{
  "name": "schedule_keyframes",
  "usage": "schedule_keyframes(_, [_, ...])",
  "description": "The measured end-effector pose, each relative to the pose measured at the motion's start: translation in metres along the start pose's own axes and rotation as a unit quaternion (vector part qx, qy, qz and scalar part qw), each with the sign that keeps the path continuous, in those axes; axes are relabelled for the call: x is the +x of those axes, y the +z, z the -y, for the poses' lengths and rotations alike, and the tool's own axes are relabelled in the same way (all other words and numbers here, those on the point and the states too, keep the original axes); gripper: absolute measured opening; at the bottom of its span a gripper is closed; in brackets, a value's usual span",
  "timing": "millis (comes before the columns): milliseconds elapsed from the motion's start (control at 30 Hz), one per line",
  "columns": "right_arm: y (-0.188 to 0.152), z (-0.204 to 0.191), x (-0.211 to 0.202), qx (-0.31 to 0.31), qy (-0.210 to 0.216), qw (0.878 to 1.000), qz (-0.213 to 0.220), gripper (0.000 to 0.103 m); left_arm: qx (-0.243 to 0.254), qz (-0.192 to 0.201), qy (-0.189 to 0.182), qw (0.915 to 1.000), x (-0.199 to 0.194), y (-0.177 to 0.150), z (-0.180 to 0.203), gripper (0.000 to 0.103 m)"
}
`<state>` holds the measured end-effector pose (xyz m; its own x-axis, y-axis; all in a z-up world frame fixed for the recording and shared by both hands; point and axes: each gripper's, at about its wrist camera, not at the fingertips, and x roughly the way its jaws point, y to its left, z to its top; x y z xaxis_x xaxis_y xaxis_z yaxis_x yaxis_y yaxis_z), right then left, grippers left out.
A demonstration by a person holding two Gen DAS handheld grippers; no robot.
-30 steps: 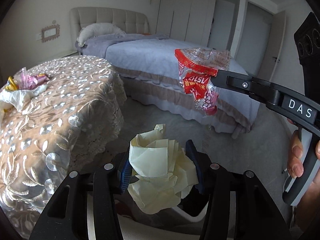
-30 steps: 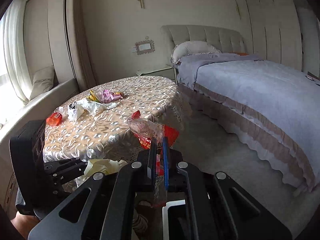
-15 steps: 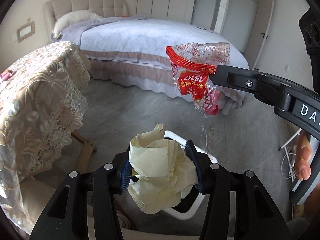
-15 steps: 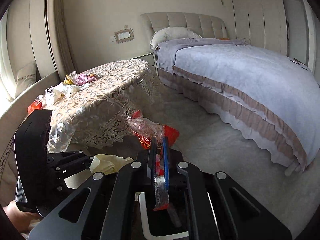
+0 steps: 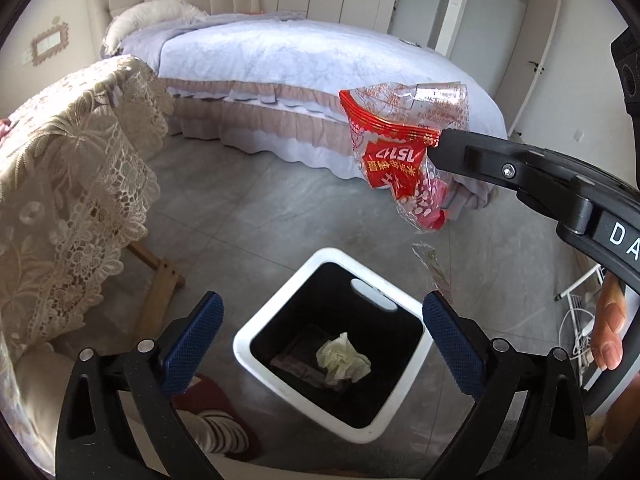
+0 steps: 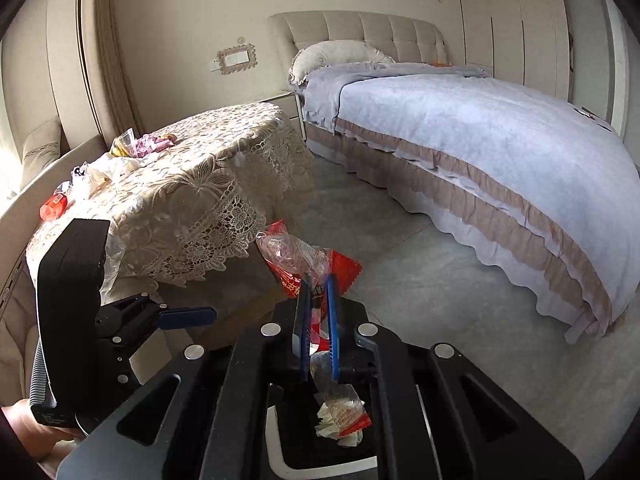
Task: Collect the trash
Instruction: 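Carry the paper and red wrapper to the bin and release both, then return both tools to the table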
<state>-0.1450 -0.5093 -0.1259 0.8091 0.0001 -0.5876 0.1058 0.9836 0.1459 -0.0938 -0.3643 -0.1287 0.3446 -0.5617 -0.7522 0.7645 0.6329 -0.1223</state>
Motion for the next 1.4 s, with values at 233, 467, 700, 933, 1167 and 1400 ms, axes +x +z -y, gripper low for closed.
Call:
schedule_keyframes(233, [-0.005, -0.004, 0.007, -0.001, 0.005, 1.0, -0.004, 0.027, -0.015, 0.022, 0.031, 0.9992, -0.021, 0.005, -0.014, 0.098])
schedule_keyframes(467, [0.0, -0.008, 0.007, -0.01, -0.013, 1.0, 0.016, 0.099, -0.014, 0.042, 0.052, 0.9976, -0.038, 0.008, -0.021, 0.098])
schedule_keyframes(700, [0.012, -0.024, 0.007, -0.032, -0.009, 0.999, 0.035, 0.099, -0.024, 0.06, 0.069, 0.9955, -0.058, 0.007, -0.036, 0.098])
schedule_keyframes(933, [0.034, -0.053, 0.002, -0.043, 0.039, 0.996, 0.07, 0.099, -0.049, 0.089, 0.093, 0.9905, -0.091, 0.004, -0.059, 0.098])
schedule_keyframes(1167, [0.057, -0.103, 0.003, -0.099, 0.077, 0.988, 0.093, 0.099, -0.069, 0.126, 0.156, 0.9772, -0.133, -0.002, -0.089, 0.098])
schedule_keyframes(1400, [0.075, -0.161, 0.007, -0.152, 0.112, 0.975, 0.115, 0.099, -0.097, 0.152, 0.231, 0.9561, -0.173, -0.015, -0.127, 0.098])
